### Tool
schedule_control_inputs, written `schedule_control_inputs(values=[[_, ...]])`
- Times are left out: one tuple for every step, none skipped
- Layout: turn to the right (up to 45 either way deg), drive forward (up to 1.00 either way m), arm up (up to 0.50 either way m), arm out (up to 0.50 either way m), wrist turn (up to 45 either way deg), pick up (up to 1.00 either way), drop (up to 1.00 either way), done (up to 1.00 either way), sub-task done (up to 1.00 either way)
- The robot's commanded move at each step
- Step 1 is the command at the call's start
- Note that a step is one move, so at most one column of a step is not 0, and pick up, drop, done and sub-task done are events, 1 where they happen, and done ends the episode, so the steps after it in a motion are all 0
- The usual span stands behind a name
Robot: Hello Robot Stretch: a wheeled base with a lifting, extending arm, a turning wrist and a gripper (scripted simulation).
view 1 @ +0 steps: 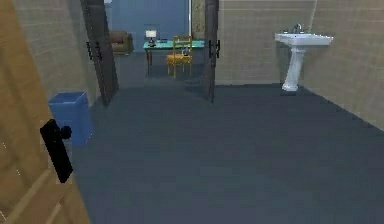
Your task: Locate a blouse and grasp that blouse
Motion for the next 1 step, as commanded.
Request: schedule_control_inputs(values=[[0.0, 0.1, 0.0, 0.0, 0.0, 0.0, 0.0, 0.0, 0.0]])
